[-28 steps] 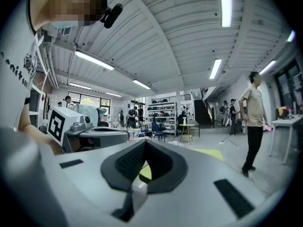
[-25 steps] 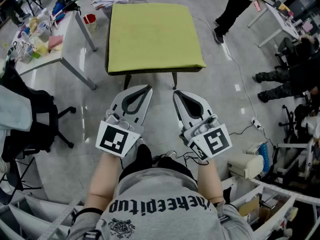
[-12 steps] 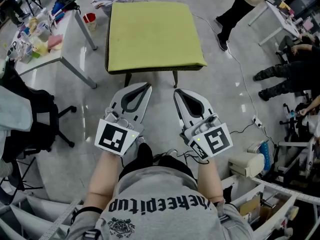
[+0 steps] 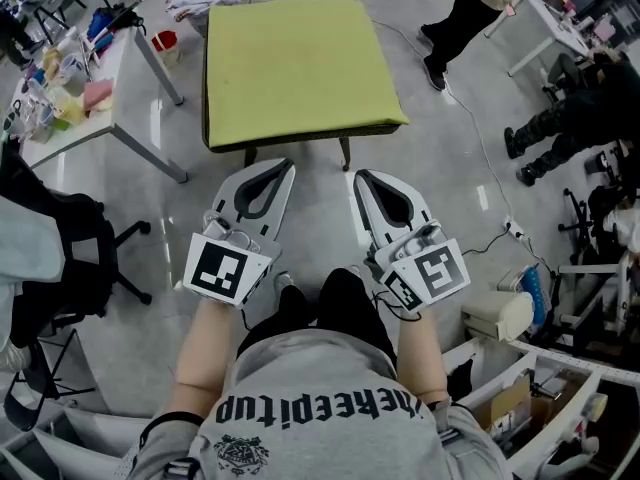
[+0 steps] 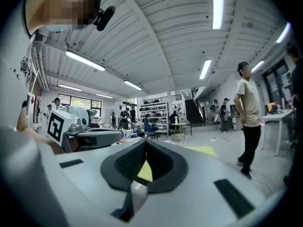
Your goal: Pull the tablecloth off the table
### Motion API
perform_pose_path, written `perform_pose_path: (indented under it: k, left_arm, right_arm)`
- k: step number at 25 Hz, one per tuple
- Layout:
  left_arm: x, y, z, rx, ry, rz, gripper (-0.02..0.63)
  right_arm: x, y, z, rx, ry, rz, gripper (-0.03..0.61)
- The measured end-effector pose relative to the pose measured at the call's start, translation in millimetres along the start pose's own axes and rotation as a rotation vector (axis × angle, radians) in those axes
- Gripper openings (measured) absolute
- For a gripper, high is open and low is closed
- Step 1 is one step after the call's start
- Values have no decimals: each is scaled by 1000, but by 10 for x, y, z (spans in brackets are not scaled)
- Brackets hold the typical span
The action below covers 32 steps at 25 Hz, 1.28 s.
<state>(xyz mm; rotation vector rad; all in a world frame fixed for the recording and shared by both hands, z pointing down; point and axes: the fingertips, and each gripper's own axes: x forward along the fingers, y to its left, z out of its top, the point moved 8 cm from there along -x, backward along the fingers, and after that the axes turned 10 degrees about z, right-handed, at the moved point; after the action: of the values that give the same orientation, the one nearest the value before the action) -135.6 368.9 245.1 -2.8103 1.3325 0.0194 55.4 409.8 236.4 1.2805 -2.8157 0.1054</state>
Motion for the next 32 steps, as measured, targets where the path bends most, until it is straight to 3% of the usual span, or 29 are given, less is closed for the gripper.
perform_pose_path:
  k: [5,16,25,32]
  left_arm:
    - [128,40,-52,2,6,6,15]
    - [682,256,-234,-26,7,78,15]
    - [1084,536,-556,-65,66,179,15]
    - [1217,821,-868,-105,128,259,17]
  right_arm:
    - [-31,-237,-91,47,10,-22,12]
    - [227,-974,-132,49,40,-7,39]
    - [524,-1582,-285,61,100,29,87]
    - [648,-1984,-524,107,145,-12,115]
